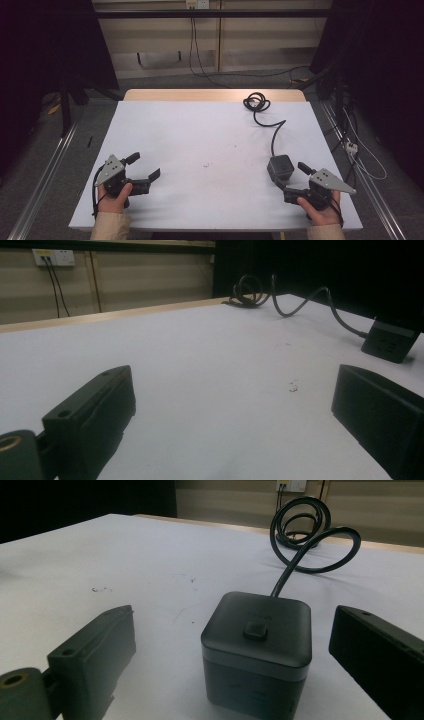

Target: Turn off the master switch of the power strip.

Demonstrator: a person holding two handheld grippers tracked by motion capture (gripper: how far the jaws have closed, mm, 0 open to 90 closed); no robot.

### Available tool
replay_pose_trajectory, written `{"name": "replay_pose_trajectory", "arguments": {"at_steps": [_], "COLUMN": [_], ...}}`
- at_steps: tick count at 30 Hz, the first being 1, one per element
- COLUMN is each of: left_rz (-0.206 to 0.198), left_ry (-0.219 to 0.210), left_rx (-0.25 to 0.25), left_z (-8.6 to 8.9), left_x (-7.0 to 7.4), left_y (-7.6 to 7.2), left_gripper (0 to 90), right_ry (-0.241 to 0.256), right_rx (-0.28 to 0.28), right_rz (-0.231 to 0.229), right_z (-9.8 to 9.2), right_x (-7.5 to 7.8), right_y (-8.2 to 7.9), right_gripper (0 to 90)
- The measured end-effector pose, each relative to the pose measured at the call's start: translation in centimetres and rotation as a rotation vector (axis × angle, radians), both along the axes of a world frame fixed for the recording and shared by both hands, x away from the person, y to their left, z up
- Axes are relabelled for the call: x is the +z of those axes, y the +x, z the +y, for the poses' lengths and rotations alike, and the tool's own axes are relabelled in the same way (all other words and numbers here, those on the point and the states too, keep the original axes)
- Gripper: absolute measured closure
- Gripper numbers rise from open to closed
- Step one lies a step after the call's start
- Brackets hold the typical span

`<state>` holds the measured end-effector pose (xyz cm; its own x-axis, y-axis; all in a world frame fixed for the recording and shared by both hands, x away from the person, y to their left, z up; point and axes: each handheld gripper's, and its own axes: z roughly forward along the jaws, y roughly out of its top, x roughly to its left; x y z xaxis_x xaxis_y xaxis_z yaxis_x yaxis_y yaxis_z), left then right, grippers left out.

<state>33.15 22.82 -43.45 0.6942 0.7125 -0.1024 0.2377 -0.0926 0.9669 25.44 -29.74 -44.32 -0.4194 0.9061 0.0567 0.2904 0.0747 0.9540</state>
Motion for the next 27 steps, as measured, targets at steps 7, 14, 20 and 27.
{"name": "replay_pose_trajectory", "arguments": {"at_steps": [7,14,20,27], "left_rz": [0.002,0.004,0.003,0.005], "left_ry": [-0.002,-0.006,-0.006,-0.001], "left_rx": [0.002,0.006,0.006,0.002], "left_z": [0.03,0.11,0.12,0.06], "left_x": [-0.01,-0.02,-0.03,-0.09], "left_y": [-0.01,-0.03,0.0,0.04], "left_gripper": [3.5,3.5,3.5,3.5], "right_ry": [0.006,-0.001,-0.005,0.004], "right_rx": [0.001,-0.001,-0.008,-0.014], "right_rz": [0.003,0.008,0.006,0.004], "right_z": [-0.1,-0.27,-0.4,-0.45], "right_x": [-0.13,-0.35,-0.4,-0.33], "right_y": [0.04,-0.03,-0.01,0.05], "right_gripper": [4.6,4.8,4.8,4.8]}}
